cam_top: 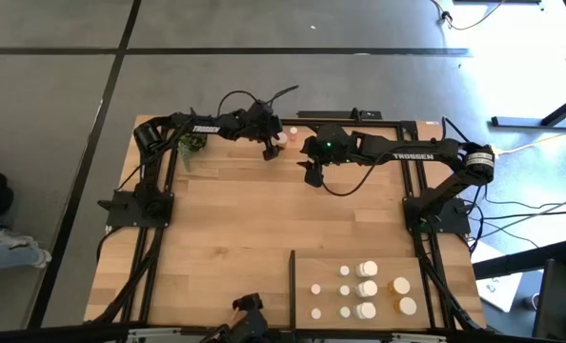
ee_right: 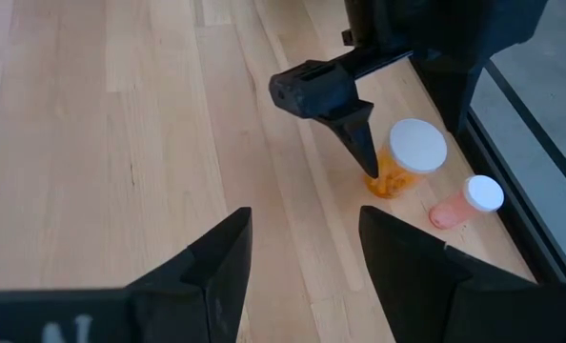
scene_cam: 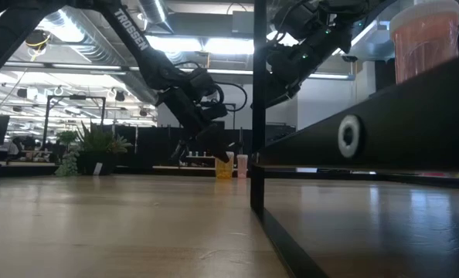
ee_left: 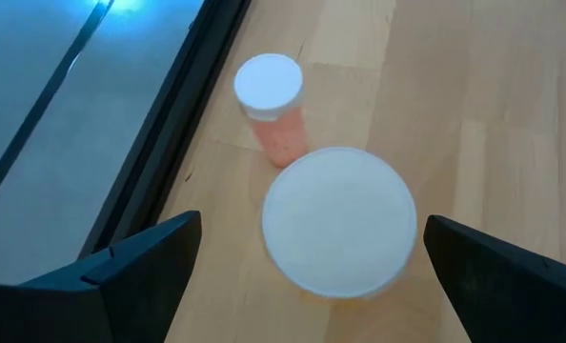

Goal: Pick and place medicine bottles onto shelf by color
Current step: Put the orange pill bottle on the shelf aligned with the other orange pill bottles

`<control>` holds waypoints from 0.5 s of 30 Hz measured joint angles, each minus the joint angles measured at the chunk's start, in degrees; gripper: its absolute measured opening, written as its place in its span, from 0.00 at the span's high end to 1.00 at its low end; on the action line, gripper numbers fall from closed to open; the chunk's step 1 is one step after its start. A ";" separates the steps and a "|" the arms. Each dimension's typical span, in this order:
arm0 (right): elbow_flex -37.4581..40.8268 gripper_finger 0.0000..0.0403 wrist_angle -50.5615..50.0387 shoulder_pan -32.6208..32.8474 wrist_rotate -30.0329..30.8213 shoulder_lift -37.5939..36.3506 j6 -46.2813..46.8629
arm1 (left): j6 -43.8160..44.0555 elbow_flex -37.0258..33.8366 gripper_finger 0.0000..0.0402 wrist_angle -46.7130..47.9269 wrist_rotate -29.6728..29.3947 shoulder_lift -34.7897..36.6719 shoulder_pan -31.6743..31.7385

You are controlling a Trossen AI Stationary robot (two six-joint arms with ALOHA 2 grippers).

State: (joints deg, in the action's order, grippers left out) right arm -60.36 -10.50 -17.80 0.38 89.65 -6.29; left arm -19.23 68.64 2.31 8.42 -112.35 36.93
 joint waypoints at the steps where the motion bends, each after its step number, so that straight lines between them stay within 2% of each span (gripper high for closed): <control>1: 0.00 0.51 0.00 0.00 0.00 0.00 -0.02 | 0.21 0.00 0.01 0.00 -0.04 0.01 0.02; 7: 0.00 0.51 0.00 0.00 0.00 0.00 0.00 | 1.51 0.00 0.04 0.02 -0.19 0.01 -0.18; 15: 0.00 0.51 0.00 0.00 0.00 0.00 -0.02 | 2.83 0.00 0.25 0.19 -0.52 0.01 -0.30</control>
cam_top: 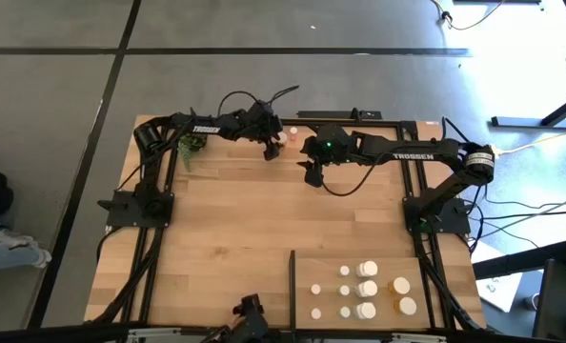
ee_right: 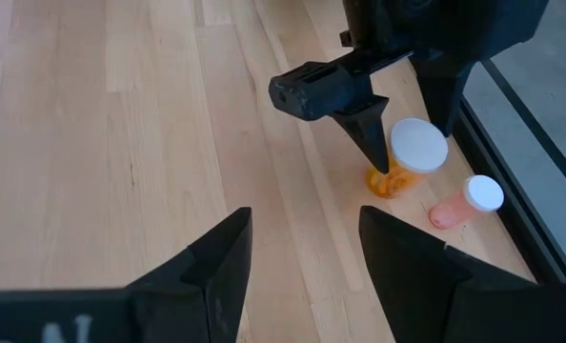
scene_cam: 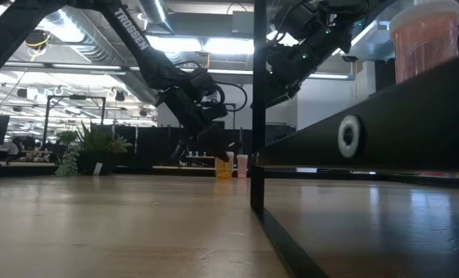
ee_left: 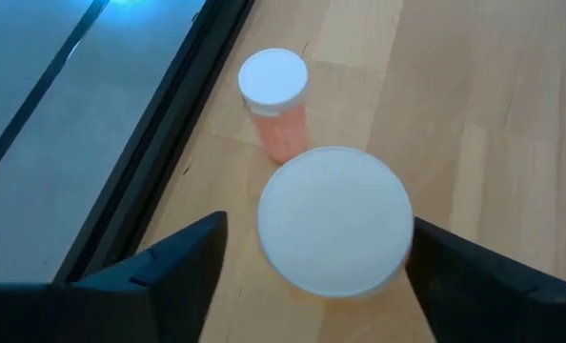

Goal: Pick and place medicine bottles onto shelf by color
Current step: Put the orange pill bottle on the shelf aligned with the other orange pill bottles

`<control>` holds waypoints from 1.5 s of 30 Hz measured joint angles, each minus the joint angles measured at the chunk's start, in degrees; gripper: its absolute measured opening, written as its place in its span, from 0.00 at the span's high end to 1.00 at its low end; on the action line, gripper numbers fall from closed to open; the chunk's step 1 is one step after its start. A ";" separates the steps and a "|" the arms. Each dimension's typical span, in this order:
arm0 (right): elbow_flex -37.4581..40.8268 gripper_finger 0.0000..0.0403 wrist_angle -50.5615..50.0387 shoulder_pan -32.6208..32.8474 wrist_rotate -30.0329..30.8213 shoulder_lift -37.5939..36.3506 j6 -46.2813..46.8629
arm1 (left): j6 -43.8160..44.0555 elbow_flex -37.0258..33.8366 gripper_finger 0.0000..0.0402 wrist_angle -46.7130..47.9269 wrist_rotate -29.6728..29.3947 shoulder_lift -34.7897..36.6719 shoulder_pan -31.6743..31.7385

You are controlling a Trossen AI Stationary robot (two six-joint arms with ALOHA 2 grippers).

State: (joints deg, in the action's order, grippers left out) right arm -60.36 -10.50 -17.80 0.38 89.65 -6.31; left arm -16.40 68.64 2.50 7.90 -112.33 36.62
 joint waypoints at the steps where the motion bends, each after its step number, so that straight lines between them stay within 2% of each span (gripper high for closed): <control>1: 0.00 0.51 0.00 -0.02 0.00 0.00 0.02 | -0.02 0.00 0.28 0.11 -0.06 0.00 -0.07; 8: 0.00 0.51 0.00 0.00 0.00 0.00 0.02 | -0.73 0.00 0.46 0.29 -3.06 0.11 -1.06; 12: 0.00 0.51 0.00 -0.02 0.00 0.00 0.02 | -2.13 0.02 0.50 0.27 -3.12 0.11 -1.76; 23: 0.00 0.51 0.00 -0.02 0.00 0.00 0.02 | -2.18 0.02 0.51 2.52 -3.21 1.28 -2.21; 32: 0.00 0.51 -0.02 -0.02 0.00 0.00 0.02 | -1.58 0.02 0.51 11.71 -3.24 8.73 -2.95; 40: 0.00 0.51 0.00 -0.01 0.01 0.00 0.02 | 1.80 0.04 0.51 20.44 -3.15 13.02 -7.99; 45: 0.00 0.51 0.00 0.00 0.00 0.00 0.08 | 4.50 0.04 0.51 20.93 -3.08 13.22 -12.93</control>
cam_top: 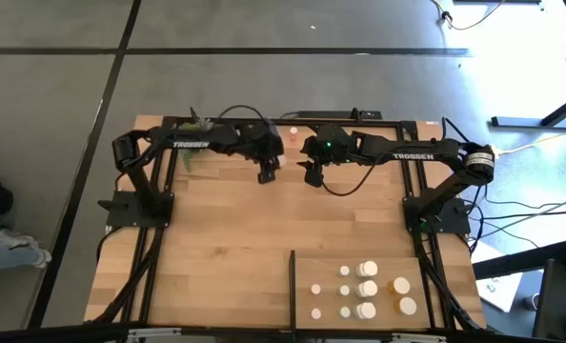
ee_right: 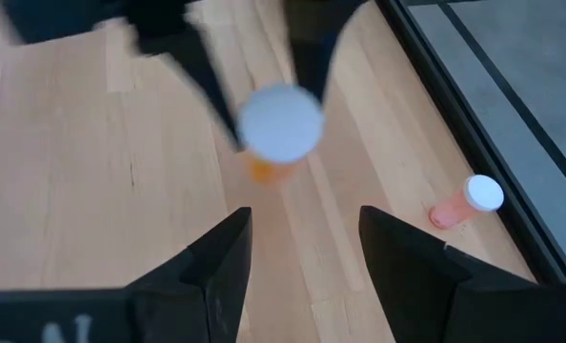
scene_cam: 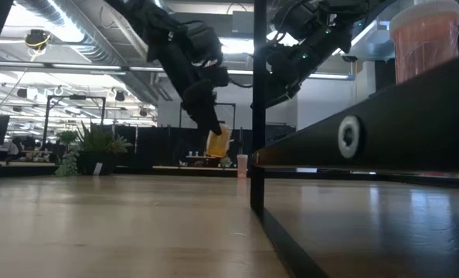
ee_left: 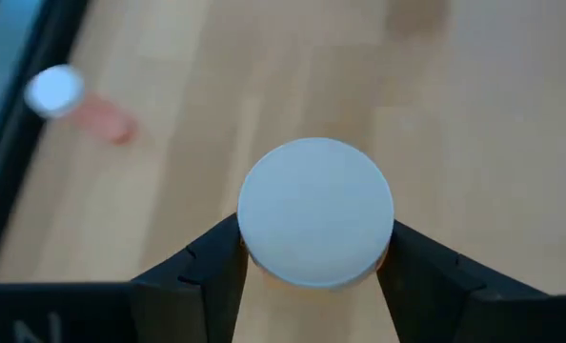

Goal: Pick and place medicine bottles onto shelf by color
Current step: Put the orange pill bottle on the shelf aligned with the other orange pill bottles

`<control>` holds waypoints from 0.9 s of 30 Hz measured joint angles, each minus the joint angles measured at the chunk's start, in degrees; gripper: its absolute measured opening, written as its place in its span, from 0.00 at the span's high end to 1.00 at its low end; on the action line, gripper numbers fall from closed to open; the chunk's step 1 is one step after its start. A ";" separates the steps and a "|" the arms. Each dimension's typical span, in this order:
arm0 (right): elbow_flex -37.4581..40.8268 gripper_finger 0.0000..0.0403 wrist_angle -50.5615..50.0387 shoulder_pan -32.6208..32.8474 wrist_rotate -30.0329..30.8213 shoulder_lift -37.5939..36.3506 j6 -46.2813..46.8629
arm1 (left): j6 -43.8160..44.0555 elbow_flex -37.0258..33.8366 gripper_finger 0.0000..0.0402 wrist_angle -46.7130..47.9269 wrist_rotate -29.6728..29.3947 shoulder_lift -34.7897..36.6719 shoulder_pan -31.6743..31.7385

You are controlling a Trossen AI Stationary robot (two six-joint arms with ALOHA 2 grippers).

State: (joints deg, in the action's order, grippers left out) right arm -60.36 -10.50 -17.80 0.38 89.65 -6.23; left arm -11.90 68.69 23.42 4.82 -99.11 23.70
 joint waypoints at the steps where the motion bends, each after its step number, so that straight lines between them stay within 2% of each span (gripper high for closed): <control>1: 0.00 0.51 0.00 0.00 0.00 -0.02 0.28 | 0.56 0.00 0.51 -0.13 -0.04 0.00 -1.12; 8: 0.00 0.51 -5.77 0.97 -0.33 -4.21 -0.02 | 3.94 0.00 0.51 -2.77 -1.22 0.00 -7.37; 14: 0.00 0.51 -10.75 4.97 -0.37 -10.76 -1.48 | 4.99 0.00 0.51 -6.23 -4.34 -0.04 -11.47; 27: 0.00 0.51 -21.08 14.57 4.92 -21.04 2.65 | 5.83 0.00 0.51 -13.29 -4.63 -0.04 -15.39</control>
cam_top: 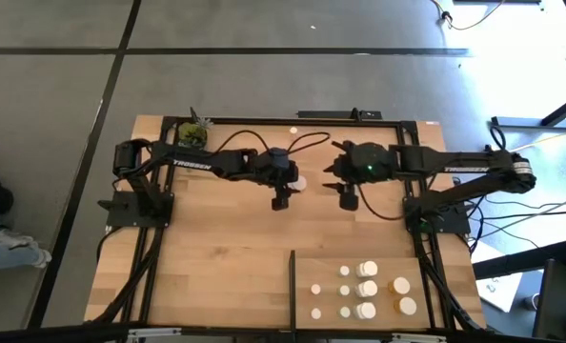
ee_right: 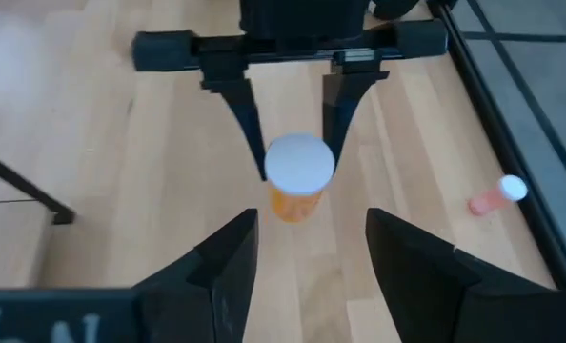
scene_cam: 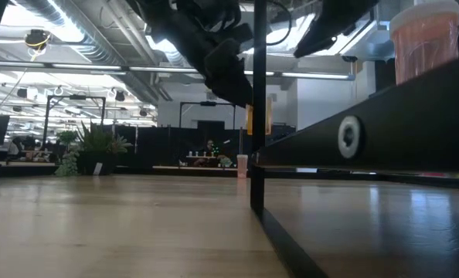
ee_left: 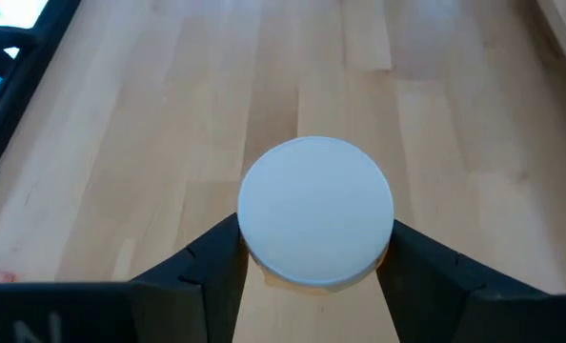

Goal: Pick and place medicine bottles onto shelf by color
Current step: Put the orange pill bottle on the shelf aligned with the other orange pill bottles

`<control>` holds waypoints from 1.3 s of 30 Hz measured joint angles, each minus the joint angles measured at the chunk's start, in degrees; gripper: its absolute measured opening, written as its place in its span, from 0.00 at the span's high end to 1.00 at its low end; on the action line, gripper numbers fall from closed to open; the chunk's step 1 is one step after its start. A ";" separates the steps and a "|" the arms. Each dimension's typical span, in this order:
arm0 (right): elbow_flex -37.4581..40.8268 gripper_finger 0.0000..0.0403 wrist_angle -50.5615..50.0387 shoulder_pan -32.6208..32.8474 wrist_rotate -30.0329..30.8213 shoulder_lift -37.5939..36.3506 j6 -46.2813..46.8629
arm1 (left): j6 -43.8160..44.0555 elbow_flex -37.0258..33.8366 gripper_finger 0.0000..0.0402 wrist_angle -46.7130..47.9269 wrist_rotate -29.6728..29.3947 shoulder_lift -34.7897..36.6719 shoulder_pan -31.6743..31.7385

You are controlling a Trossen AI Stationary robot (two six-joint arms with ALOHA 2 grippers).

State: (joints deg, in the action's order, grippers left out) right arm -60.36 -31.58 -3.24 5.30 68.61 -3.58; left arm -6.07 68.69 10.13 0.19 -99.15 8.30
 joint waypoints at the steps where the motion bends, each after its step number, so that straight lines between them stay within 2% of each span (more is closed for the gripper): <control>1: 0.00 0.51 -0.38 0.50 0.04 -0.48 0.38 | -0.02 0.11 0.51 0.16 0.00 -0.01 -0.21; 10: 0.00 0.51 -0.95 3.18 0.05 -1.15 8.73 | -2.00 2.83 0.51 0.50 0.21 -0.09 -2.61; 14: 0.00 0.51 -1.95 3.18 -3.60 -1.15 12.11 | -2.23 3.45 0.51 0.01 1.04 -0.34 -2.87; 18: 0.00 0.51 -4.30 3.18 -6.52 -1.17 12.18 | -2.14 3.48 0.51 -2.41 4.01 -2.37 -2.87; 23: 0.00 0.51 -7.43 3.18 -7.26 -1.13 12.23 | -2.14 3.48 0.51 -4.91 4.02 -4.07 -2.57; 29: 0.00 0.51 -8.45 3.18 -11.28 -1.13 12.26 | -2.47 3.76 0.51 -13.67 3.93 -7.50 -2.41; 32: 0.00 0.51 -9.22 3.73 -12.07 -1.18 12.23 | -2.56 3.57 0.51 -13.94 4.00 -9.10 -2.43; 35: -0.04 0.51 -10.40 4.10 -13.66 -1.57 12.21 | -3.04 5.56 0.51 -13.16 3.93 -11.54 -2.15; 39: -0.85 0.51 -12.34 4.45 -14.12 -3.38 12.32 | -4.44 12.71 0.51 -11.22 4.45 -15.72 -2.15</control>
State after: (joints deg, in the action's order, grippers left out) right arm -61.21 -43.92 1.21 -8.82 65.23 8.73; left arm -10.50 81.40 -1.09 4.64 -114.88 6.16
